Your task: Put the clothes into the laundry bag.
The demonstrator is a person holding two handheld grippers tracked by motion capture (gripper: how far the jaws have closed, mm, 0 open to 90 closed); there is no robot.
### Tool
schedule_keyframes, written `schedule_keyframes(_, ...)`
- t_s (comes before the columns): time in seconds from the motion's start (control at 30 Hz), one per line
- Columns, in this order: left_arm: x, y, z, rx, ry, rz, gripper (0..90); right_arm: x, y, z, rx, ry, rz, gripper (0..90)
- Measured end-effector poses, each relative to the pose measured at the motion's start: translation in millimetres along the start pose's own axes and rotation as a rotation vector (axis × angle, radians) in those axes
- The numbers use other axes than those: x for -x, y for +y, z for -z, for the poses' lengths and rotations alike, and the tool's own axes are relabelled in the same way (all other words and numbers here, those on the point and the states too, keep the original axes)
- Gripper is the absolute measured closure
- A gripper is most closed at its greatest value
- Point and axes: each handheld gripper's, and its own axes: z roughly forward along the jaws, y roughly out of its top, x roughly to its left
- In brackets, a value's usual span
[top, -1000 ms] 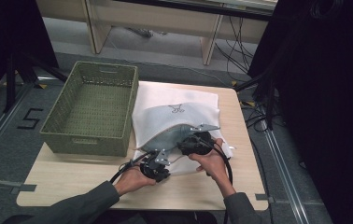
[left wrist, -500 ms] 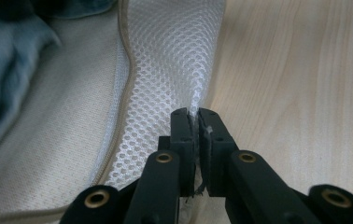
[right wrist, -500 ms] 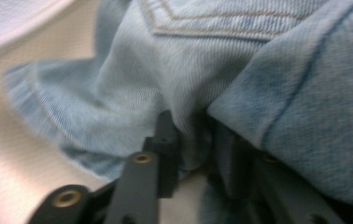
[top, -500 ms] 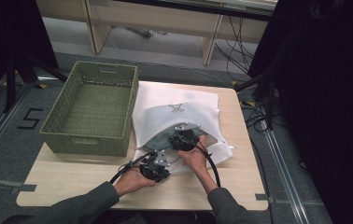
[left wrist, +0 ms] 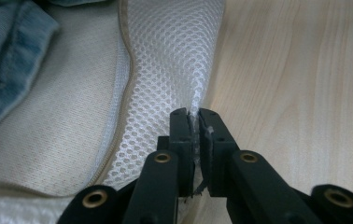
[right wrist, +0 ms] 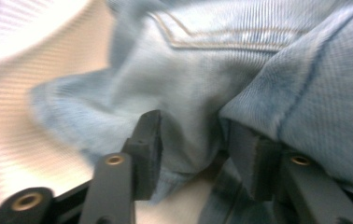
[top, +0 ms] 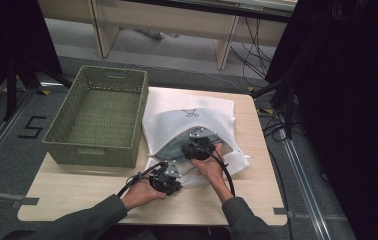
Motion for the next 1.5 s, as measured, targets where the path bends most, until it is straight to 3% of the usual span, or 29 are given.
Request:
schedule_keyframes(0.03,0.5,0.0,-0.3,0.003,-0.003,0.006,81.8,-3.5,0.1,10.0,0.000,0.017,-0.020,52.8)
schedule_keyframes(0.13,1.0,0.2,0.2,0.000,-0.002,0.007,81.0,-3.2,2.5,30.9,0.041,0.034,0.015,51.8)
schedule_keyframes(0.17,0.6,0.8,0.3,-0.002,0.002,-0.008,81.0,-3.8,4.1,39.6,0.047,0.038,0.000,51.7)
schedule_keyframes(0.23,0.5,0.8,0.1,-0.003,0.003,-0.009,81.1,-0.4,6.6,53.0,0.097,0.025,0.029,52.0)
schedule_keyframes(0.27,0.3,0.8,0.3,-0.004,0.004,-0.008,81.2,-0.1,8.9,60.5,0.109,0.020,0.011,52.1)
schedule_keyframes(0.43,0.6,0.8,0.1,-0.004,0.008,-0.011,81.8,10.4,22.8,83.7,0.192,-0.057,0.049,53.7)
schedule_keyframes(0.6,0.3,0.9,0.1,-0.004,0.011,-0.019,84.0,16.5,29.4,83.9,0.207,-0.124,0.073,54.3)
schedule_keyframes(0.67,0.4,1.2,0.0,-0.006,0.011,-0.022,84.3,19.9,31.1,75.9,0.182,-0.144,0.086,59.1)
schedule_keyframes(0.7,0.4,1.3,0.0,-0.008,0.012,-0.023,84.5,22.9,32.4,69.8,0.164,-0.143,0.091,68.5)
schedule_keyframes(0.8,0.4,1.2,0.1,-0.008,0.013,-0.025,84.6,25.3,36.6,62.8,0.135,-0.141,0.120,84.5)
schedule_keyframes(0.93,0.4,1.1,-0.3,-0.008,0.010,-0.006,85.0,15.4,34.0,69.8,0.061,-0.115,0.190,87.2)
schedule_keyframes(1.0,0.3,1.3,-0.5,-0.010,0.012,-0.013,85.0,7.3,22.7,70.9,-0.005,-0.076,0.246,87.8)
schedule_keyframes(1.07,1.5,1.4,-0.5,-0.007,0.016,-0.005,85.1,-1.5,5.6,62.8,-0.086,-0.061,0.262,88.0)
schedule_keyframes(1.13,1.0,1.4,-0.1,-0.007,0.022,-0.022,85.1,-6.5,-8.7,48.1,-0.188,-0.010,0.248,88.0)
schedule_keyframes(1.23,1.4,1.2,-0.2,-0.006,0.023,-0.016,85.1,-12.8,-23.9,29.1,-0.268,0.015,0.248,87.9)
schedule_keyframes(1.3,1.2,0.9,0.1,-0.008,0.022,-0.018,85.1,-12.8,-30.2,21.3,-0.282,0.012,0.240,87.9)
schedule_keyframes(1.4,1.3,0.8,0.1,-0.007,0.022,-0.011,85.0,-8.5,-31.5,21.0,-0.265,0.026,0.214,87.8)
schedule_keyframes(1.5,1.4,0.4,-0.5,-0.004,0.018,0.003,84.8,-8.0,-30.5,24.6,-0.252,0.028,0.220,87.3)
